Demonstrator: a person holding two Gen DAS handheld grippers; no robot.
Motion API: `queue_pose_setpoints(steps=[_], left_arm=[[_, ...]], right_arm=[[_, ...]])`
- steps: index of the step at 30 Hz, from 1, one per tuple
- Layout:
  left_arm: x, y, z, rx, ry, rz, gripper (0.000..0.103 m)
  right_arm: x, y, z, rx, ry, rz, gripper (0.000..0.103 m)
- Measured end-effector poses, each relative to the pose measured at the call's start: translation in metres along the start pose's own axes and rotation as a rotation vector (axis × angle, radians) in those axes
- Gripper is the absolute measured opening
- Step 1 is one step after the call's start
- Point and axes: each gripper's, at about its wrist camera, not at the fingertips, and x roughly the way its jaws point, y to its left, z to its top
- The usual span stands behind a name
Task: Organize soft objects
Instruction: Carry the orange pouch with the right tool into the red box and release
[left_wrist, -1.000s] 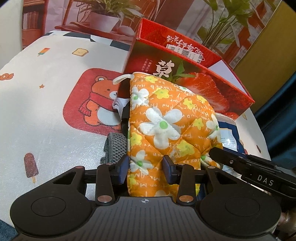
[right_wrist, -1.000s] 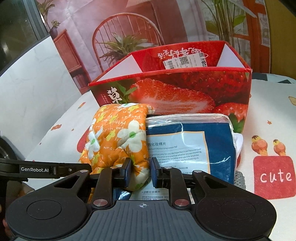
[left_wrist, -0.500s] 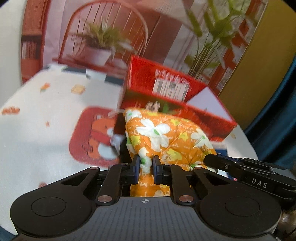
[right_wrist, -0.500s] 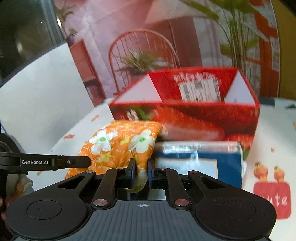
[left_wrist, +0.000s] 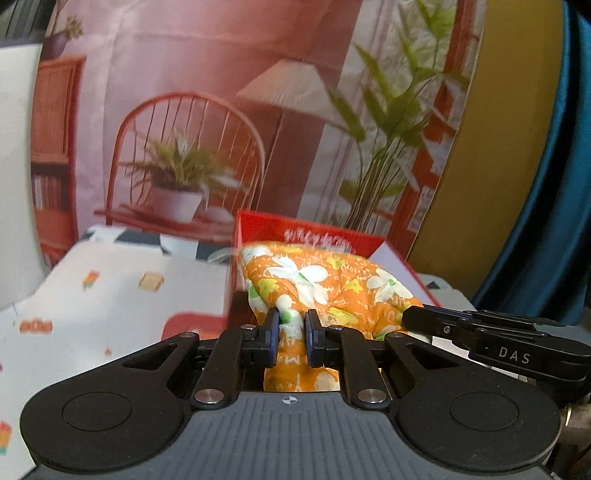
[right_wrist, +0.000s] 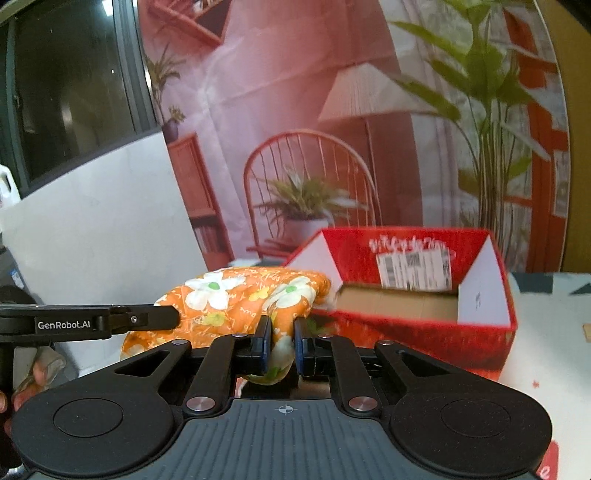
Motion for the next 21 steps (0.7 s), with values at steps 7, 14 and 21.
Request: queue_pose_setpoints(steps=[7,14,21], left_arm=[[0.012,-0.008,0.030,0.029,-0.043,-0.026,0.015],[0.069,-0.006,0.066,0.053,-0.022,-0.033,0.015],[0.143,0.007,0.085,0.089,0.072,0.015,0.015]], right_arm=[[0.002,-0.009,0.027,-0.004,-0.049,-0.016,0.012],[0.037,-0.030,0.058,-0.042,-0.058,-0.075,0.012],[0.101,-0.063,0.080,-0.052,0.005,-0.127,0.012]])
